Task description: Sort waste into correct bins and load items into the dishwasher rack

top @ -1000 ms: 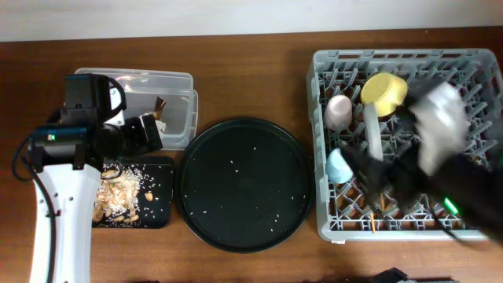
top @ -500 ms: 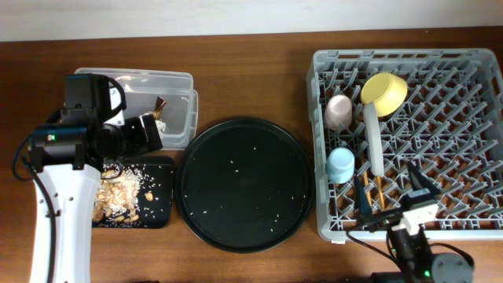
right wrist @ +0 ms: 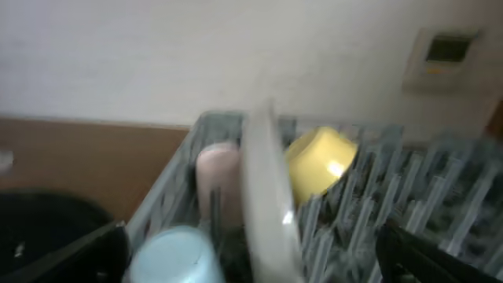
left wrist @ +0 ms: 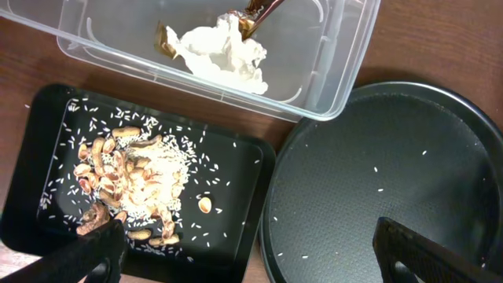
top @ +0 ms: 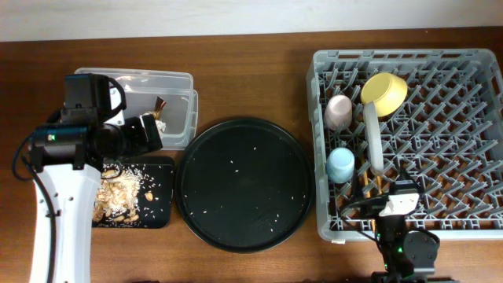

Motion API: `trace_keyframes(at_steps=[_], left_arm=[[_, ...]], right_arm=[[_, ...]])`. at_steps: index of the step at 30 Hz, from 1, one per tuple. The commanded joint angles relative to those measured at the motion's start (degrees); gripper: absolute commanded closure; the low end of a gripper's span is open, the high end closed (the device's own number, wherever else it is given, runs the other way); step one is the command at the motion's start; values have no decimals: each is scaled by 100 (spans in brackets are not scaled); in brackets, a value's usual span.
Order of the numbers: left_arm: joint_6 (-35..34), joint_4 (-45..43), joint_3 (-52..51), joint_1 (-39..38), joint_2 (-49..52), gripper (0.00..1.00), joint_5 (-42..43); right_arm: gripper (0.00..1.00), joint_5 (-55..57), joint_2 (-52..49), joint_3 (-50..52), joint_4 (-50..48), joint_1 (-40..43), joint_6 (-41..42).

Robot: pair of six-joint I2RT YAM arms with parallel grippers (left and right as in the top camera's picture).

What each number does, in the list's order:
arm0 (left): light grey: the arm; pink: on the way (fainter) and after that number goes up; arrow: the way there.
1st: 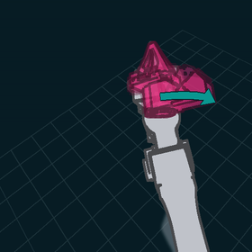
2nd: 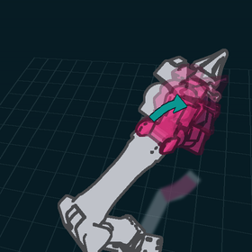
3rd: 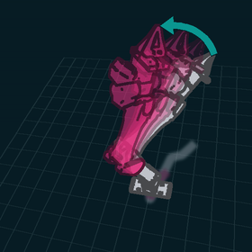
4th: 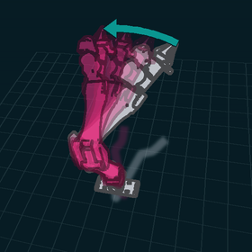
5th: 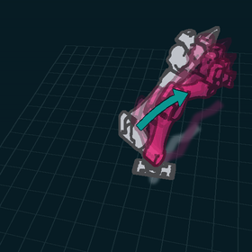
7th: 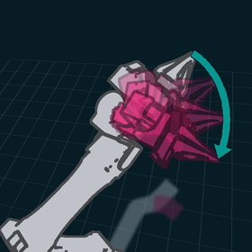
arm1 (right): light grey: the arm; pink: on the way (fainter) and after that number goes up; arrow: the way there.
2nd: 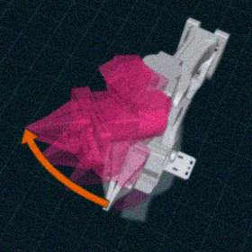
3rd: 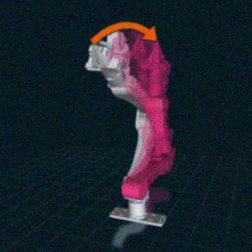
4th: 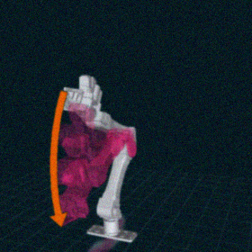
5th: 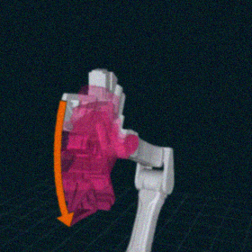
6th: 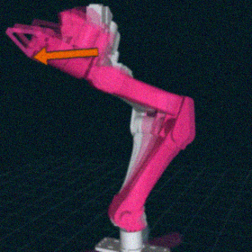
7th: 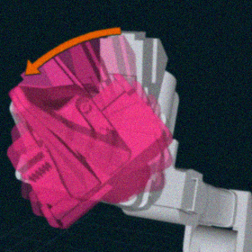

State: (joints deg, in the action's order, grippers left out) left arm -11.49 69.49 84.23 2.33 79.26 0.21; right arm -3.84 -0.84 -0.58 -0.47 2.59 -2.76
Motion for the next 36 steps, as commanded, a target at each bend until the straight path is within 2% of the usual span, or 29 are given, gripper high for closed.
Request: trace_keyframes(at_steps=[1, 3, 7, 14, 19, 36], left_arm=[[48, -4, 24, 9, -9, 1, 20], [46, -4, 24, 9, -9, 1, 20], [48, -4, 24, 9, -9, 1, 20], [48, -4, 24, 9, -9, 1, 20], [48, -4, 24, 9, -9, 1, 20], [48, -4, 24, 9, -9, 1, 20]], right_arm=[[2, 328, 63, 26, -1327, 44, 155], [2, 232, 63, 26, -1217, 44, 157], [2, 225, 63, 26, 505, 44, 4], [2, 455, 63, 26, 503, -151, 33], [2, 481, 63, 26, 503, -144, 627], [2, 470, 63, 26, 505, -146, 625]])
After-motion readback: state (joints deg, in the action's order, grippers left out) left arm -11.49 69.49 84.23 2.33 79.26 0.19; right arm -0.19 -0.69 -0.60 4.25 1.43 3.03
